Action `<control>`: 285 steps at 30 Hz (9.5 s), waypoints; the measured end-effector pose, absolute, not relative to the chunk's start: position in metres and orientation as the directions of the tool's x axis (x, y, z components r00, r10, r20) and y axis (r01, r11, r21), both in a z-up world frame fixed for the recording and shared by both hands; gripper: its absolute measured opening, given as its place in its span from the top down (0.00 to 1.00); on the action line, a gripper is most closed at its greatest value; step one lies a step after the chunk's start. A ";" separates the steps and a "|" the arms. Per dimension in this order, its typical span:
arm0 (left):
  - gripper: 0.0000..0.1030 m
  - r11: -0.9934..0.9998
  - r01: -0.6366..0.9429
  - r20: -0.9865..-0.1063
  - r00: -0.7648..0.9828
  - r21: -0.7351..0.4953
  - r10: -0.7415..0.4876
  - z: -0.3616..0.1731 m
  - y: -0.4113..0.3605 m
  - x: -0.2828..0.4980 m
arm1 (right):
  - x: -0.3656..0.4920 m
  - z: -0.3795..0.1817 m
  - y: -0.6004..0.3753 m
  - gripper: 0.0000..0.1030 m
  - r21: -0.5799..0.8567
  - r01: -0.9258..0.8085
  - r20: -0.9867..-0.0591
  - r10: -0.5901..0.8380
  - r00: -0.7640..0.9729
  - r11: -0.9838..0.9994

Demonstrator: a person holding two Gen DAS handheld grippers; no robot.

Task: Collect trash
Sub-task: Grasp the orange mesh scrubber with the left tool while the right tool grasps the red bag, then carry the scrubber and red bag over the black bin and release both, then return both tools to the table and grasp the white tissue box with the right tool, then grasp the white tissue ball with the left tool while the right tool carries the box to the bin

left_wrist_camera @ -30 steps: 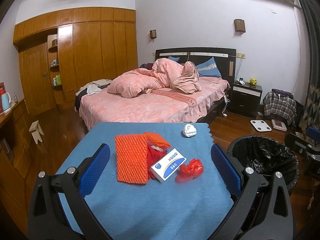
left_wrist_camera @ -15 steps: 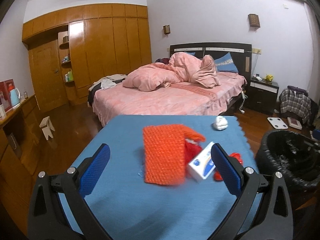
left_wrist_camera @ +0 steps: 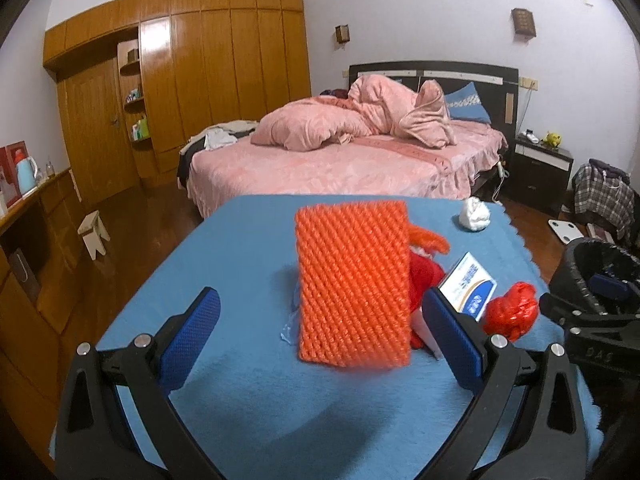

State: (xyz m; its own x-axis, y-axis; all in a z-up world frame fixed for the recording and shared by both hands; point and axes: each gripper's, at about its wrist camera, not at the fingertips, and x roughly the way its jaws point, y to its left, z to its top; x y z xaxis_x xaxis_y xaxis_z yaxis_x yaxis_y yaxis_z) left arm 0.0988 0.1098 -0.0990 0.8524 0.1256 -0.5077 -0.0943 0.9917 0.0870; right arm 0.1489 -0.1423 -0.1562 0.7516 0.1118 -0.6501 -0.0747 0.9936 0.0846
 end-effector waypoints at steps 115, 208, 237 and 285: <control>0.51 0.715 0.656 -0.570 0.501 -0.241 -0.652 -0.111 -0.192 0.127 | 0.049 -0.126 -0.412 0.31 0.090 0.366 -0.588 -0.247 0.770 0.926; 0.15 0.999 -0.023 -0.612 0.791 -0.034 -0.002 -0.144 0.170 0.138 | 0.188 -0.195 -0.113 0.11 0.094 -0.034 -0.743 0.093 0.663 0.995; 0.70 0.993 0.102 -0.595 0.795 -0.058 -0.117 -0.148 0.119 0.192 | 0.189 -0.174 -0.129 0.44 0.170 -0.089 -0.721 0.185 0.668 0.981; 0.71 0.866 0.487 -0.401 0.774 -0.115 -0.489 -0.063 -0.074 0.124 | 0.084 -0.094 -0.319 0.44 0.168 0.216 -0.563 -0.086 0.822 0.962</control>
State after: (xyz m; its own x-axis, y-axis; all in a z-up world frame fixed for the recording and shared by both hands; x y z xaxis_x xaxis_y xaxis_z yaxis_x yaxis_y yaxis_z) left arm 0.1240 -0.0741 -0.0634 0.7744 -0.4893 -0.4011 0.4872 0.8656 -0.1154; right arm 0.0838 -0.3193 -0.0936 0.8222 -0.0861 -0.5626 0.2158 0.9619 0.1681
